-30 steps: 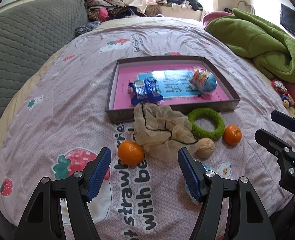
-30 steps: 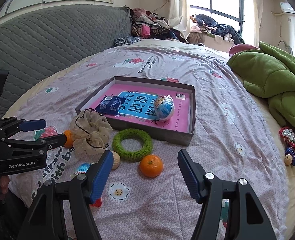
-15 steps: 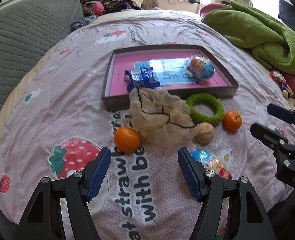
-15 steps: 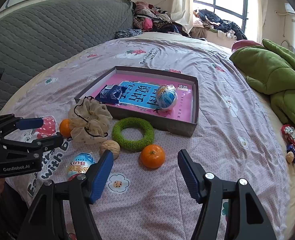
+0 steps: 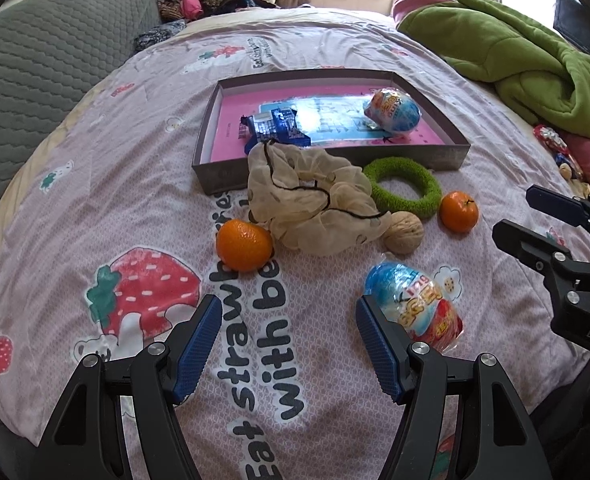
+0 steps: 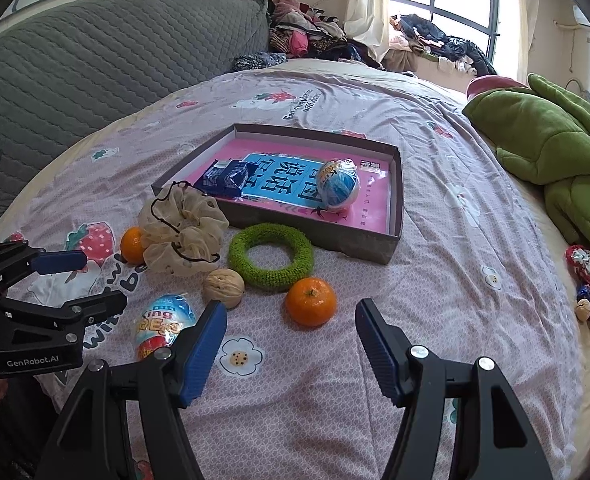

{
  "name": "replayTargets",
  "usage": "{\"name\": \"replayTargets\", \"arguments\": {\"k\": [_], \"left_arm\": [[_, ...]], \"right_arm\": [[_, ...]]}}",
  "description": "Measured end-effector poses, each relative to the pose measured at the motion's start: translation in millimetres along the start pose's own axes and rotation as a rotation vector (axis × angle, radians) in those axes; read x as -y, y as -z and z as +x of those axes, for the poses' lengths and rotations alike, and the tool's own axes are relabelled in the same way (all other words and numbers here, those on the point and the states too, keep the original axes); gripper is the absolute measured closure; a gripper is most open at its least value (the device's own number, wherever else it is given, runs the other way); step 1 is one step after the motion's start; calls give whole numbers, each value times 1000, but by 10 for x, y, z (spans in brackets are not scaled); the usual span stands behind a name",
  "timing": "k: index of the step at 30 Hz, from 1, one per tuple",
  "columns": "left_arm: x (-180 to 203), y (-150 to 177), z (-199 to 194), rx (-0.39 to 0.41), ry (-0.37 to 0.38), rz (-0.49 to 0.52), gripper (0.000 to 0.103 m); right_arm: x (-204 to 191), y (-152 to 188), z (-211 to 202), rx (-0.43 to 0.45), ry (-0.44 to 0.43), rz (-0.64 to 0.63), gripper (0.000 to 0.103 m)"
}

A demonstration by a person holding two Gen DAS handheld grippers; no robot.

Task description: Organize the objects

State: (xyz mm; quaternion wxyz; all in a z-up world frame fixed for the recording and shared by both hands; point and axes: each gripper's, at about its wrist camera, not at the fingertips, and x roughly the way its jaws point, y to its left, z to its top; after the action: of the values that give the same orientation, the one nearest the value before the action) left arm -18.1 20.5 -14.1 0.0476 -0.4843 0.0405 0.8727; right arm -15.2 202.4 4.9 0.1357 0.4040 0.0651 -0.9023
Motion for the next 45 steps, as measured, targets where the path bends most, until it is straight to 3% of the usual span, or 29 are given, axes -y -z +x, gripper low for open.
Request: {"name": "replayTargets", "arguments": {"k": [14, 45], "left_arm": [[-145, 125, 34, -9, -4, -1, 32], [-472, 70, 207, 35, 68, -45, 32]], "right_arm": [[-266, 154, -64, 17, -17, -18, 37], [-803, 320, 88, 4, -53, -70, 37]]}}
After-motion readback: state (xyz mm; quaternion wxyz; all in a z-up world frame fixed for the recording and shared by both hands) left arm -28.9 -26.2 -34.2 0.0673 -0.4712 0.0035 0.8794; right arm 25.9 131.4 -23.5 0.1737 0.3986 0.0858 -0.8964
